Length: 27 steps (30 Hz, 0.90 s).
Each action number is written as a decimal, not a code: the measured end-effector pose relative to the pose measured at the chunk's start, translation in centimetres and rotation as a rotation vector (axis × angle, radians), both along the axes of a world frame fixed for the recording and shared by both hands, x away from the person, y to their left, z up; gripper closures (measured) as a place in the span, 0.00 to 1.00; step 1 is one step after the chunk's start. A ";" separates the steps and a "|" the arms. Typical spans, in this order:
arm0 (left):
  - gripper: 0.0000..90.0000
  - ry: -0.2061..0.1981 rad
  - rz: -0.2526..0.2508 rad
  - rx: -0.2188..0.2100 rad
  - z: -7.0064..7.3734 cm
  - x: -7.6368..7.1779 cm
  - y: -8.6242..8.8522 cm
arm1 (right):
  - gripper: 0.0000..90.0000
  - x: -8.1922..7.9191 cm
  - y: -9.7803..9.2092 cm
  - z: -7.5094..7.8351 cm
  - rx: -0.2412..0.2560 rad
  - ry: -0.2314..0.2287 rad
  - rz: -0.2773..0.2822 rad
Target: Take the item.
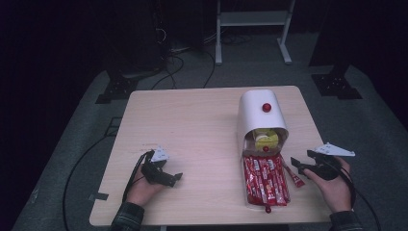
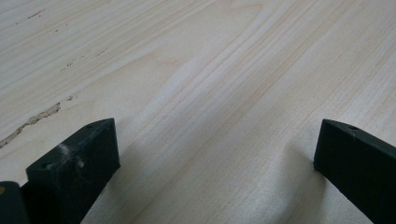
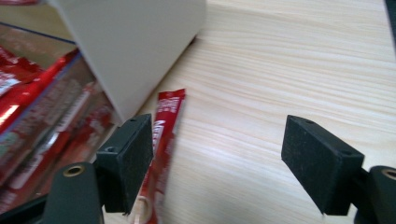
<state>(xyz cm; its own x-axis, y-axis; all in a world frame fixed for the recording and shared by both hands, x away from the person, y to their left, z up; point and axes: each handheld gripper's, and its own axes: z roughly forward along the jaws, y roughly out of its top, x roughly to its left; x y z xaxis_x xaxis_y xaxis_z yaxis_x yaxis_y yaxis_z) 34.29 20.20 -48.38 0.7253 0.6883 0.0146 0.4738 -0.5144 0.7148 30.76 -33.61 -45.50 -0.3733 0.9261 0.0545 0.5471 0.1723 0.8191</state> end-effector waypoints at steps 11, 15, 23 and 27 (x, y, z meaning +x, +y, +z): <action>0.00 0.000 0.000 0.000 0.0 0.0 0.0 | 0.23 0.4 -1.9 -0.4 -0.014 0.014 -0.036; 0.00 0.001 0.000 0.001 0.0 0.0 0.0 | 0.22 0.6 -2.4 -0.6 -0.020 0.028 -0.051; 0.00 -0.001 0.001 -0.001 0.0 0.0 0.0 | 0.20 0.9 -3.1 -1.2 -0.031 0.061 -0.064; 0.00 -0.001 0.000 -0.001 0.0 0.0 0.0 | 0.21 1.1 -3.2 -1.5 -0.037 0.078 -0.063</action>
<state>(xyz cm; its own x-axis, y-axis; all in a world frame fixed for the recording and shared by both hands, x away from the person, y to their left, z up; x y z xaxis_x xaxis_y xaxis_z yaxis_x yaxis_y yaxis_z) 34.29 20.20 -48.39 0.7251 0.6885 0.0143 0.4734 -0.5134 0.7158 31.87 -36.83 -47.05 -0.3101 0.9496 0.0466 0.6195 0.1646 0.7675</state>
